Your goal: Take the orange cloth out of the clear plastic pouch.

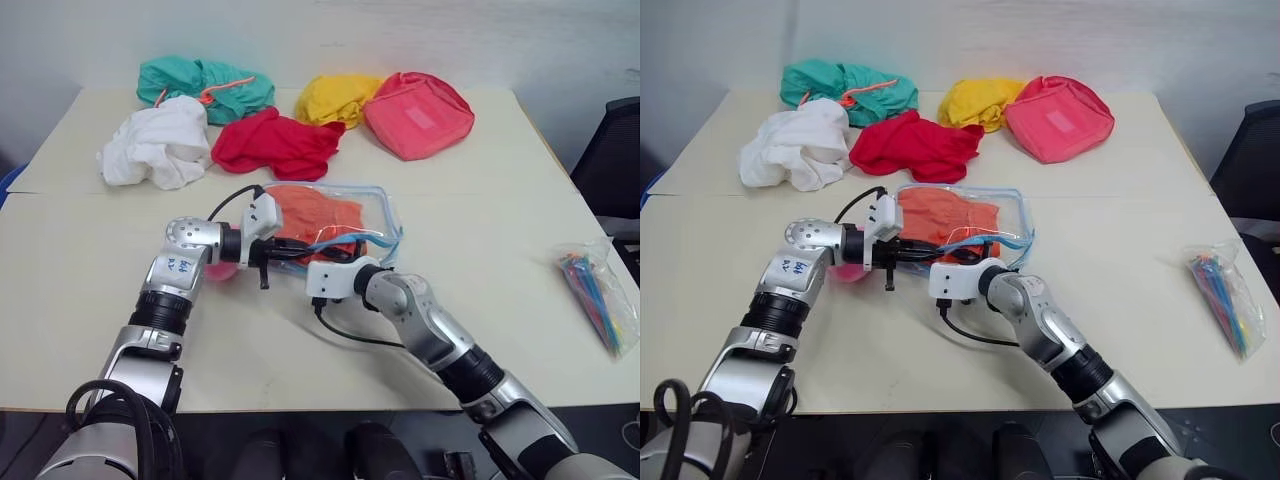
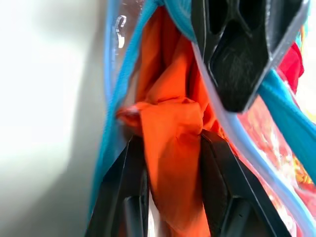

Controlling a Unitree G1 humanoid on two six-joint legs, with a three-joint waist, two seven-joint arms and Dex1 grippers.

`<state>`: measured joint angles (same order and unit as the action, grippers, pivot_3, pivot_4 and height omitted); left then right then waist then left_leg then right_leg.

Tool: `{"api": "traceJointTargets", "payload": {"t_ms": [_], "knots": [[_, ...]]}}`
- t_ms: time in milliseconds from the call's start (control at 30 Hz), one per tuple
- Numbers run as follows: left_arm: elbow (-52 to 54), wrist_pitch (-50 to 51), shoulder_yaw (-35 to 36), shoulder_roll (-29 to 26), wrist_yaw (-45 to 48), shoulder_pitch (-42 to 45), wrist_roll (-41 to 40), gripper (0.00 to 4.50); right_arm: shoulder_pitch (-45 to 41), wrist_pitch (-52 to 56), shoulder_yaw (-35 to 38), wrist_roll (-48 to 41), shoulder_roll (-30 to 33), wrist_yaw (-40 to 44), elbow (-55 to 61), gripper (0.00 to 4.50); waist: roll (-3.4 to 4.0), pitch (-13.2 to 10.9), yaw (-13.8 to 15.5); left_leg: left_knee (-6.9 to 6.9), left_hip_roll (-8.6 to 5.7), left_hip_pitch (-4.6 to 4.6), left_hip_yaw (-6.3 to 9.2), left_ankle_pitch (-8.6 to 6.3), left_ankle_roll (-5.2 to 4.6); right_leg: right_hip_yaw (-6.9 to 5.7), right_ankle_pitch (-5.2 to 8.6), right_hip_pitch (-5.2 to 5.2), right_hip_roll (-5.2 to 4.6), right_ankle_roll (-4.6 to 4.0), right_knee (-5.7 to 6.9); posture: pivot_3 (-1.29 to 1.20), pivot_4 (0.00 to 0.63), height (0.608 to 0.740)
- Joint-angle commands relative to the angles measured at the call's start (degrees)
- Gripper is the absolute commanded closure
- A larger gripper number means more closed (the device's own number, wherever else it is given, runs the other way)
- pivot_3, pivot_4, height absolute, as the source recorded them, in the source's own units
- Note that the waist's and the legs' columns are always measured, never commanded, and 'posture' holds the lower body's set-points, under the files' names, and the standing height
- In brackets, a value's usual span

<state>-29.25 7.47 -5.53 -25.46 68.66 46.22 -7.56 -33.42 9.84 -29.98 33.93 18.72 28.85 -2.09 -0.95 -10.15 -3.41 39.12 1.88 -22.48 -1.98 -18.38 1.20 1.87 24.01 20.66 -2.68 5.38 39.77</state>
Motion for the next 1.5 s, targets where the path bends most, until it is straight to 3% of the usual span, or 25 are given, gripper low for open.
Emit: {"api": "traceJointTargets", "payload": {"t_ms": [33, 67, 533, 633, 833, 1000, 1267, 1500], "knots": [[0.74, 0.14, 0.99, -0.05, -0.31, 1.02, -1.59, 4.5, 0.17, -2.35, 0.17, 0.26, 0.91, 0.18, 0.54, 2.25, 0.0, 0.0, 0.01, 0.0, 0.0, 0.0, 0.0, 0.0, 0.0, 0.0, 0.0, -0.01, 0.0, 0.0, 0.0, 0.0, 0.15, 0.74], [0.75, 0.14, 0.93, -0.11, -0.32, 0.91, -1.67, 4.5, -0.33, -3.28, 0.07, 0.71, 0.83, -0.28, 0.03, 1.96, 0.0, 0.0, 0.01, 0.01, 0.0, 0.0, 0.0, 0.0, 0.0, 0.0, 0.0, -0.01, 0.0, 0.0, -0.01, 0.0, 0.15, 0.74], [-0.32, 0.35, 0.75, 0.47, -0.25, 1.58, -2.2, 4.5, -9.88, -5.93, -1.06, 1.24, -5.01, -0.72, -18.2, 1.96, 0.0, 0.01, -0.79, 0.01, 0.01, 0.1, 0.0, 0.01, 0.01, -0.02, 0.0, -0.05, 0.0, 0.0, 0.04, 0.0, 0.15, 0.74], [-0.61, 0.35, 0.75, 0.7, -0.27, 1.77, -2.16, 4.5, -10.11, -5.4, -0.83, 0.09, -5.93, 0.71, -20.1, 2.6, 0.0, 0.03, -1.1, 0.01, 0.01, 0.17, 0.04, 0.01, 0.01, -0.02, 0.0, -0.08, 0.0, 0.0, 0.09, 0.0, 0.15, 0.74], [-0.8, 0.51, 0.94, 0.97, -0.47, 1.76, -2.12, 4.5, -10.76, -6.65, 0.61, -0.45, -4.69, 0.54, -18.66, 4.49, 0.0, 0.03, -1.22, 0.01, 0.0, 0.16, 0.09, 0.01, 0.02, -0.04, 0.0, -0.09, 0.0, 0.0, 0.12, 0.0, 0.15, 0.74], [-0.36, 1.96, 1.39, 0.94, -2.74, 1.28, -1.7, 4.5, -7.9, -10.89, 2.72, -2.93, 0.6, 3.5, -10.32, 4.49, 0.0, 0.02, -0.86, 0.01, -0.02, 0.09, 0.13, 0.01, 0.02, -0.05, 0.0, -0.08, -0.02, 0.0, 0.11, 0.0, 0.15, 0.74], [0.3, 6.07, 2.17, 0.27, -6.28, 0.47, -1.9, 4.5, 0.21, -13.18, 11.85, -26.1, 8.61, 20.08, 9.52, 4.49, 0.0, 0.02, -1.06, -0.05, -0.01, 0.0, 0.14, 0.01, 0.02, -0.07, 0.0, -0.07, 0.05, 0.0, -0.09, 0.0, 0.15, 0.74], [1.84, 7.28, 2.04, 0.1, -7.91, -0.08, -2.34, 4.5, 11.58, -7.44, 19.58, -42.86, 16.68, 29.57, 24.06, 4.49, -0.01, 0.01, -0.12, -0.06, -0.02, -0.02, 0.17, 0.01, 0.02, -0.04, 0.0, -0.12, 0.06, 0.0, -0.26, 0.0, 0.15, 0.74]]}}
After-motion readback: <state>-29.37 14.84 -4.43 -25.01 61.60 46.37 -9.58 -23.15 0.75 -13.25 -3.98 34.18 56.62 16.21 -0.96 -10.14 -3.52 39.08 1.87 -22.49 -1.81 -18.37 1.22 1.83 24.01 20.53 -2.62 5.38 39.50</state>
